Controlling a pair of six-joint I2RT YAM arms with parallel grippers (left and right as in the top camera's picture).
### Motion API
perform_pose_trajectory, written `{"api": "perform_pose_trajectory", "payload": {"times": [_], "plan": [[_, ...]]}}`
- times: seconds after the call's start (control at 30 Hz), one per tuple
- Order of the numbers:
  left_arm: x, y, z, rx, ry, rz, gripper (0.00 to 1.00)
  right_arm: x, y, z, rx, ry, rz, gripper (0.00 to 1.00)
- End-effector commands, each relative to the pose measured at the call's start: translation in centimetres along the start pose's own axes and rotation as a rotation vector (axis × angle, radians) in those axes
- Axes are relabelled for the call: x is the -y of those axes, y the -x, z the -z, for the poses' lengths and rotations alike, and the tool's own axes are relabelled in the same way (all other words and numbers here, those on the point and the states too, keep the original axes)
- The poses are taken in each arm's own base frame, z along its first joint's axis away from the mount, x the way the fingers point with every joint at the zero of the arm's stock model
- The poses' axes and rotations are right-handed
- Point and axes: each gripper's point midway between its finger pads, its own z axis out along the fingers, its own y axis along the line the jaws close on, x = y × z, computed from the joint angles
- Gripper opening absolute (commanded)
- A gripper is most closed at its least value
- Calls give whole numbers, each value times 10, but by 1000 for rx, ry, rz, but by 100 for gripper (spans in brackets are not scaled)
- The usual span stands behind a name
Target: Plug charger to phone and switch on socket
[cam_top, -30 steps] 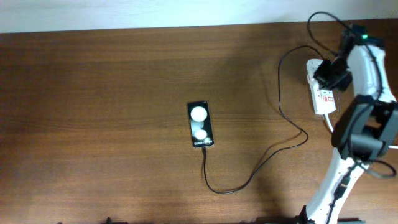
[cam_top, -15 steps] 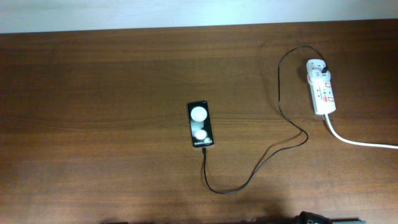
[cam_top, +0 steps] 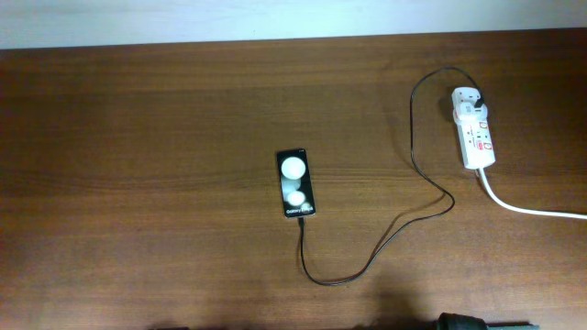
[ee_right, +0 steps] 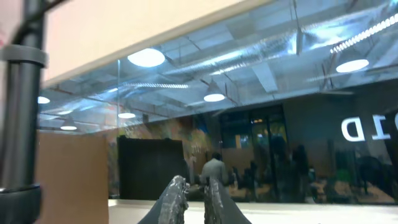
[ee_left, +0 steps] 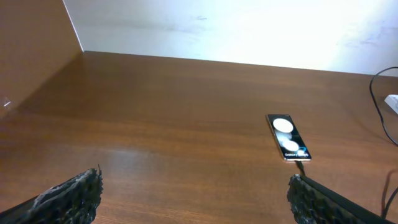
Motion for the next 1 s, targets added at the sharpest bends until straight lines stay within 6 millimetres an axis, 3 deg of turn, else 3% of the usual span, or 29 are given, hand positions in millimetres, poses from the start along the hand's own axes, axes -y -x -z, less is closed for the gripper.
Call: {"api": "perform_pose_trajectory", "payload": {"times": [0.0, 0.07, 0.13, 0.2, 0.27, 0.37, 0.43, 0.5, 0.6, 0.7, 0.83, 0.97], "plan": [[-1, -1, 2, 10, 12, -7, 99, 0, 6, 10, 34, -15, -2, 17], [1, 10, 1, 54, 2, -3, 99, -3, 10, 22, 66, -29, 7, 17], [3, 38, -13, 152, -6, 18, 99, -9, 12, 42, 124, -39, 28, 17], [12, 54, -50, 205, -47, 16, 99, -9, 18, 61, 186, -81, 38, 17], [18, 60, -90, 242, -73, 14, 99, -11, 19, 65, 193, -75, 40, 17], [19, 31, -169, 229, -72, 14, 99, -11, 20, 66, 192, -66, 31, 17], [18, 5, -209, 233, -73, 14, 99, -11, 20, 66, 191, -63, 29, 17], [20, -14, -235, 264, -86, 13, 99, -11, 20, 66, 188, -57, 26, 17], [19, -42, -259, 288, -87, 12, 99, -10, 19, 66, 184, -59, 20, 17], [17, -64, -268, 234, -83, 12, 99, -10, 18, 66, 182, -60, 19, 17], [16, -79, -272, 186, -78, 12, 99, -10, 18, 66, 180, -61, 18, 18], [17, -79, -273, 185, -79, 12, 99, -10, 18, 66, 180, -63, 20, 19]]}}
